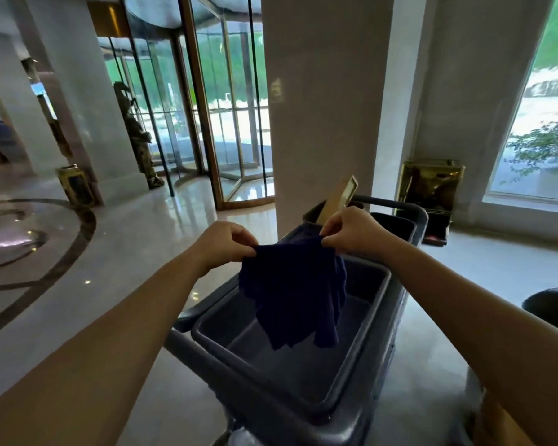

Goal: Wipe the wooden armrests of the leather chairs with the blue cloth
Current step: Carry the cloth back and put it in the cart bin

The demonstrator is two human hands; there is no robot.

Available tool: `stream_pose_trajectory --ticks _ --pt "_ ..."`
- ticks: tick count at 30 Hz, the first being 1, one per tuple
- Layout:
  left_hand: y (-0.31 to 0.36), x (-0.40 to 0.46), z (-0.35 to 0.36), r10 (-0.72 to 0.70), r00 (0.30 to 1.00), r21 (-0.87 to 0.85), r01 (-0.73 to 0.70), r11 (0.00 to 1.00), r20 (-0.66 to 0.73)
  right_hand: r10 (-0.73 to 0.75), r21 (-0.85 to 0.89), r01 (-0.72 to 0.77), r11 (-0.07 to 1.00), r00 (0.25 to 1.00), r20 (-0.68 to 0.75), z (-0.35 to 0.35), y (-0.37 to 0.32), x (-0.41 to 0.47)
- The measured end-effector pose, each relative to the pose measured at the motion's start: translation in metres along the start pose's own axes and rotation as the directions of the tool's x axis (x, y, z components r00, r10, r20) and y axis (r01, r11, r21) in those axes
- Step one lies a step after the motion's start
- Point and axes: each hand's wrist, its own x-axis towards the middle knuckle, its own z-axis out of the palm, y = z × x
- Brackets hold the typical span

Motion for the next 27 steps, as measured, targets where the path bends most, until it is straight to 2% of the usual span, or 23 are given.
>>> stream_pose_trajectory --ticks 7,12,17,22,27 --pt "-0.046 0.108 0.004 0.087 0.978 -0.020 -0.084 0.996 0.191 0.168 -0.006 -0.169 0.986 0.981 -0.095 0.027 0.034 0.062" --pt "-0.063 0.174 0.005 0.191 0.923 -0.054 -0.183 0.982 0.333 0.325 0.033 -0.325 0.945 0.926 -0.190 0.041 0.049 0.088" --pt "-0.077 0.222 0.026 0.238 0.856 -0.089 -0.222 0.971 0.459 0.445 0.069 -0.443 0.894 0.855 -0.268 0.057 0.066 0.094" --pt "-0.109 0.239 0.076 0.241 0.811 -0.097 -0.224 0.970 0.534 0.599 0.080 -0.598 0.797 0.768 -0.229 0.093 0.105 0.085" --pt "-0.152 0.239 0.126 0.143 0.772 -0.051 -0.143 0.988 0.620 0.712 0.109 -0.704 0.702 0.691 -0.125 0.136 0.146 0.075"
